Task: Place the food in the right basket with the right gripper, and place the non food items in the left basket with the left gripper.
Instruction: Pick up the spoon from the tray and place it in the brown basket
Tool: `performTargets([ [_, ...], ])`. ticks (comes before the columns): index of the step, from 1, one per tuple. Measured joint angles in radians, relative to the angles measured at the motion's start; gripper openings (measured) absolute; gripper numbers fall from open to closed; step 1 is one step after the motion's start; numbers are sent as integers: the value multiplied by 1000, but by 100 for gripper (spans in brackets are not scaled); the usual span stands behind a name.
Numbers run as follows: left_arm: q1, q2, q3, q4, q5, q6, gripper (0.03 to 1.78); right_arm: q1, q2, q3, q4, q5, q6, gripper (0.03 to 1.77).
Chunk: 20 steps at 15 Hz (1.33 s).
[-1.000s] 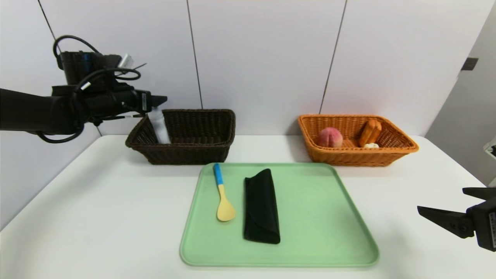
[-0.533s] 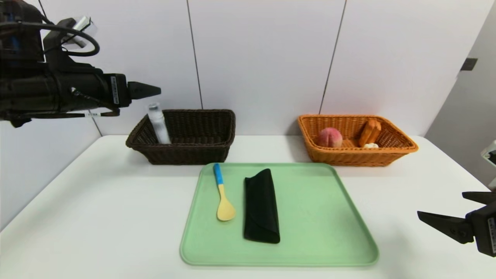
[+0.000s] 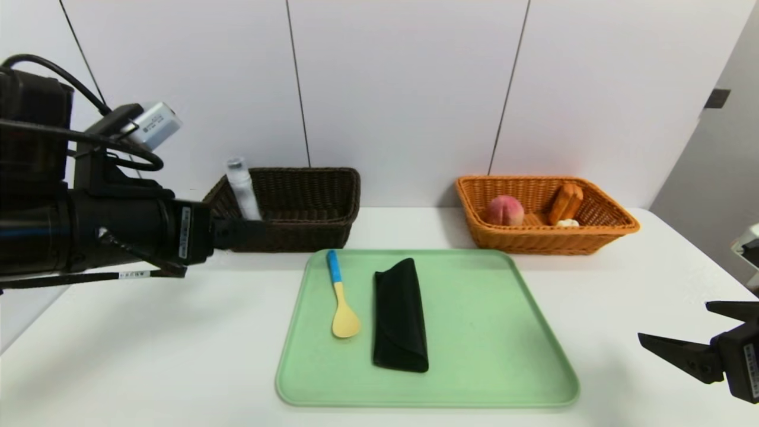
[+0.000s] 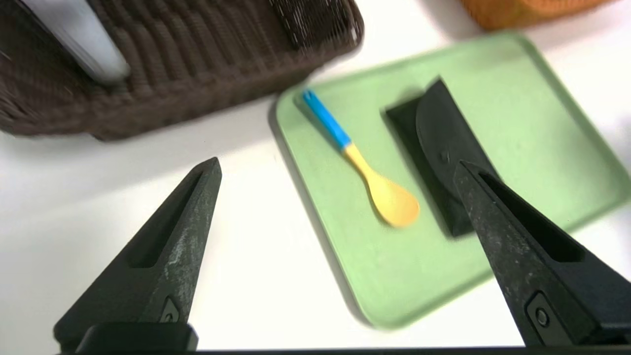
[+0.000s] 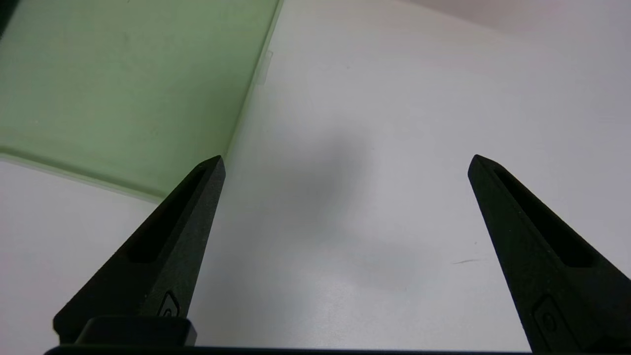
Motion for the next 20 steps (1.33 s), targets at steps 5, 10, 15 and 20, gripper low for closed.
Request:
performTargets([
  [5,-49,87,-74,207,11,1,169,0,1,9,-1,0,-3,170],
  [10,-83,263,-231,304,36,-43,169,0,1,19,-1,0,-4,170],
  [15,-161,414,-358,350,132,-148,169,-2,4,25,0,0,-5,171],
  [20,-190,506,-412,387,181,-267,169,-1,1,55,-22,0,-6,171],
])
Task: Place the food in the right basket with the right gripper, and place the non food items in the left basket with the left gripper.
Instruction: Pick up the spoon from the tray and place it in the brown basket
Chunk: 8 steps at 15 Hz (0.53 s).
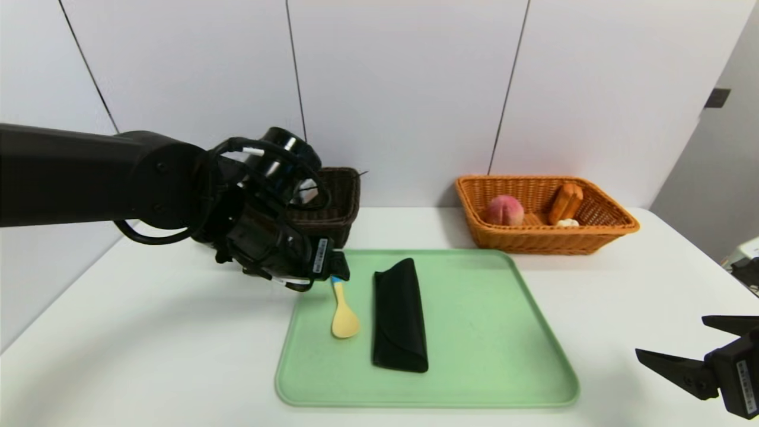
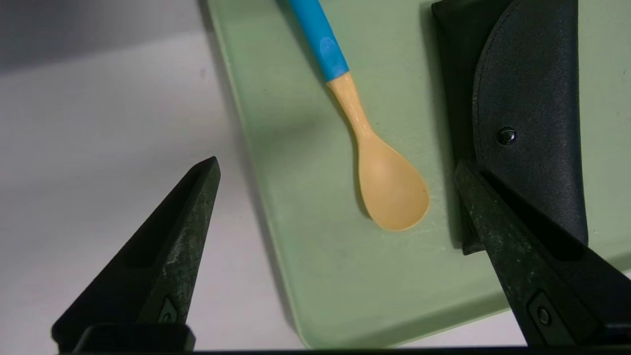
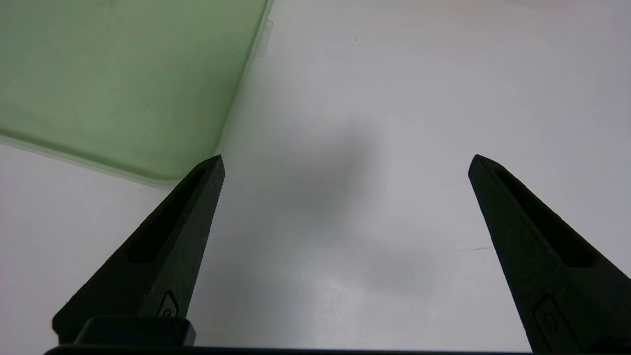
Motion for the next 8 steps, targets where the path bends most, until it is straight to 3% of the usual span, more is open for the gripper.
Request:
performTargets([
  [8,-38,103,-71,-3,5,-116,169,-1,-1,13,-2,-1,-10,171],
])
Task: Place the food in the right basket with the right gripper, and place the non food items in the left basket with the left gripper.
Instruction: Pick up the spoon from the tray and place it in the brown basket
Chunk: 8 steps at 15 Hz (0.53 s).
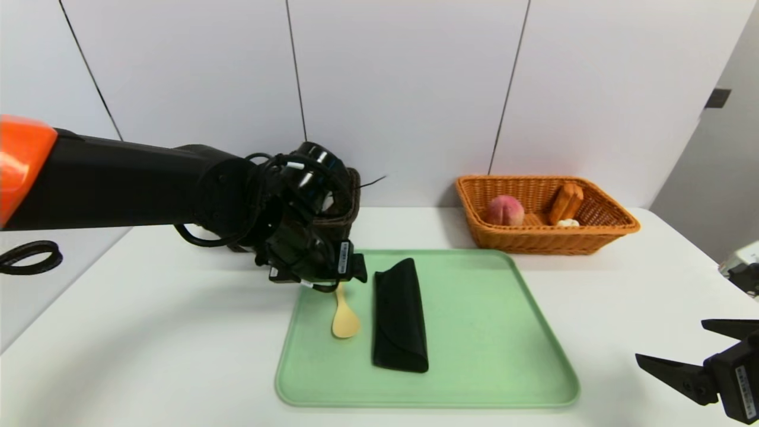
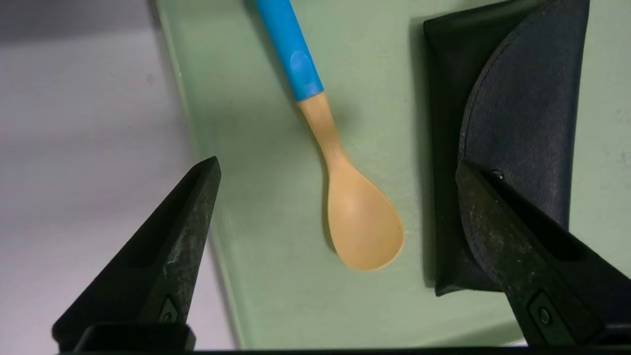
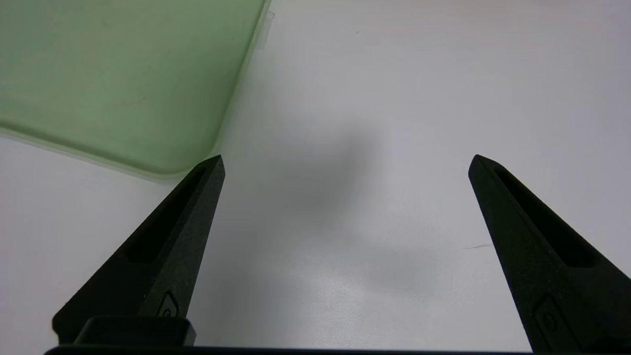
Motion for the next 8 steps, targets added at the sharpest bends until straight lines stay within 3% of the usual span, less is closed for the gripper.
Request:
performTargets([
  [8,3,90,-32,-8,42,-49,169,0,3,10,-29,1,1,171],
])
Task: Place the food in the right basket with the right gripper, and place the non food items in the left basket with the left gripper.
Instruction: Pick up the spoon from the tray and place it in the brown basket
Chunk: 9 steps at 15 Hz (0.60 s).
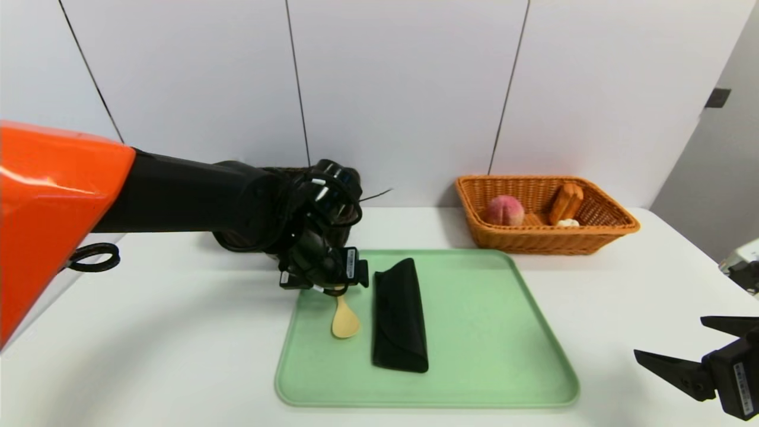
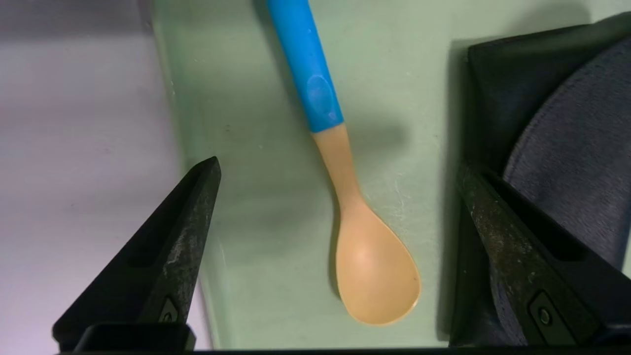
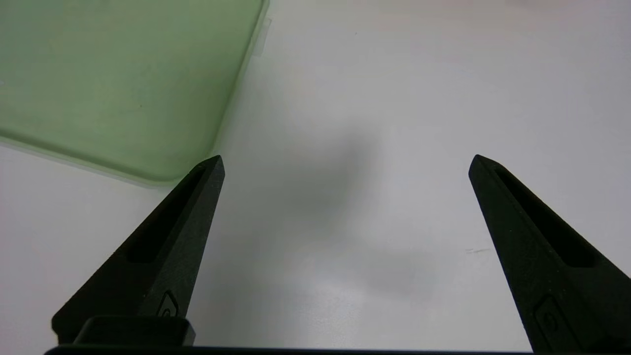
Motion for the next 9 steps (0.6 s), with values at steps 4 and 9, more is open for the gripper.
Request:
performTargets([
  [4,0,30,-6,-1,1,-9,169,0,2,1,-1,0,0,171],
  [9,0,53,-16,-3,24,-9,169,0,2,3,-1,0,0,171],
])
